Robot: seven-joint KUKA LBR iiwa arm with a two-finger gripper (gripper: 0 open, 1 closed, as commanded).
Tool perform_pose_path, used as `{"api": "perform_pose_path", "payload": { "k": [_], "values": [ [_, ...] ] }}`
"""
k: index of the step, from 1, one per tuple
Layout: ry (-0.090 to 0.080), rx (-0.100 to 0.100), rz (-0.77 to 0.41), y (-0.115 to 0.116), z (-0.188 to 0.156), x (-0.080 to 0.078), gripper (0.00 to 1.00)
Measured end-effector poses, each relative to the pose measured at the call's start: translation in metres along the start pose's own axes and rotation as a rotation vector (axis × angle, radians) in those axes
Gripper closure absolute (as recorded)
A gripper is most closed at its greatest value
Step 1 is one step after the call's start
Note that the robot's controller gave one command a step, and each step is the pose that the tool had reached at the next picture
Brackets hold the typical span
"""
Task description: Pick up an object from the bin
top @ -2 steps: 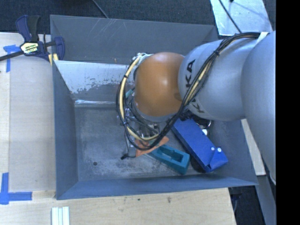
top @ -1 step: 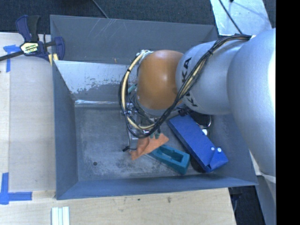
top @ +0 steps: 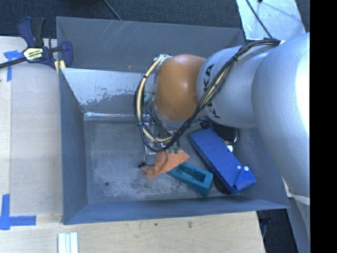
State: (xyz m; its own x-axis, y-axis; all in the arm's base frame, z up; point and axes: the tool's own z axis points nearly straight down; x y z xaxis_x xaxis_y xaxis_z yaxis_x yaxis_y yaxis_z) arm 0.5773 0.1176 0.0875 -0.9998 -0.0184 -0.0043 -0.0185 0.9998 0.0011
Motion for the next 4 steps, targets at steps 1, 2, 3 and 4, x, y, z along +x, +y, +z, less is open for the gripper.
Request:
{"api": "perform_pose_path", "payload": {
  "k": [1,2,3,4],
  "values": [
    [0.007,0.001,-0.111,0.001,-0.061,-0.007,0.00],
    [-0.009,-0.001,-0.121,-0.032,-0.034,0.028,0.00],
    [0.005,0.000,-0.061,-0.038,0.017,0.041,1.00],
    [0.005,0.000,-0.060,-0.038,0.017,0.041,1.00]
  ]
}}
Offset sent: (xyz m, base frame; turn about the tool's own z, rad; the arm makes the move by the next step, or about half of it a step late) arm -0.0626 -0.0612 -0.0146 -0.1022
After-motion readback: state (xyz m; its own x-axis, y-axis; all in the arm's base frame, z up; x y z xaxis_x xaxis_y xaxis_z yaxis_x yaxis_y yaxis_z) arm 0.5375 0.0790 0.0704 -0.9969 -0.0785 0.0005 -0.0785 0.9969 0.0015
